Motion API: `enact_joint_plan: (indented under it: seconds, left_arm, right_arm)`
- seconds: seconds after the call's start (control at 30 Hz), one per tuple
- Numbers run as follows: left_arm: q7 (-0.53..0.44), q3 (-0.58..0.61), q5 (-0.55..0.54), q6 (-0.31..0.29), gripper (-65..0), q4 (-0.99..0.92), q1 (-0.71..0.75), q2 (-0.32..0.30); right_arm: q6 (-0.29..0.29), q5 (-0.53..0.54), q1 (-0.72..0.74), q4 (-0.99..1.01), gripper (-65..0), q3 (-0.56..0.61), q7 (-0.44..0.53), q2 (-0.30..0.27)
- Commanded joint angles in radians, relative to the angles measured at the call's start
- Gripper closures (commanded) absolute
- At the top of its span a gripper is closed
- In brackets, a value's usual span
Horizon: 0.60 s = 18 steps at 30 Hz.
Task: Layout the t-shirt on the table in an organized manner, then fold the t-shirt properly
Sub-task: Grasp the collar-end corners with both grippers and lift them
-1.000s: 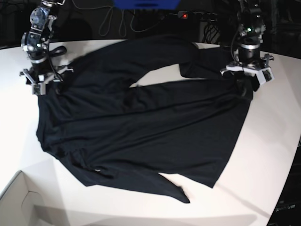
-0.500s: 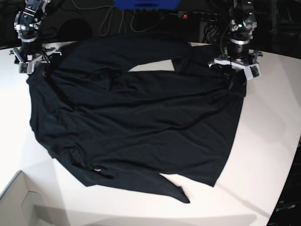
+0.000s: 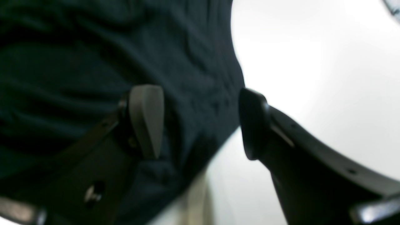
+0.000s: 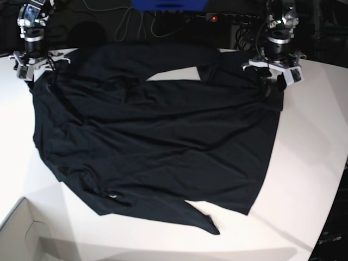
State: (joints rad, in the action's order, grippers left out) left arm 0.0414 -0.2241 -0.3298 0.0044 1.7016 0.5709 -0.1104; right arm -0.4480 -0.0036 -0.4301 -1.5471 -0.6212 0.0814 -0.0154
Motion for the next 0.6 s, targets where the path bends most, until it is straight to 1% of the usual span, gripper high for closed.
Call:
enact_joint_plan:
  seconds: [0.0, 0.17, 0.4, 0.57]
  left_arm:
    - [-0.027, 0.001, 0.001, -0.004, -29.9, 0.03, 0.027, -0.002]
    - [-0.027, 0.001, 0.001, -0.004, -29.9, 0.036, 0.084, -0.001]
    - [-0.025, 0.001, 0.001, -0.004, -29.9, 0.007, 0.143, -0.004]
    - [-0.025, 0.002, 0.001, -0.004, -29.9, -0.002, 0.153, -0.002]
  right_arm:
    - [0.002, 0.014, -0.008, -0.029, -38.5, -0.004, 0.027, 0.001]
    - [0.002, 0.014, -0.016, -0.057, -38.5, 0.001, 0.025, 0.024]
    - [0.002, 0.014, -0.039, -0.051, -38.5, 0.017, 0.025, 0.024]
    - [0.002, 0.015, -0.04, -0.046, -38.5, 0.011, 0.025, 0.024]
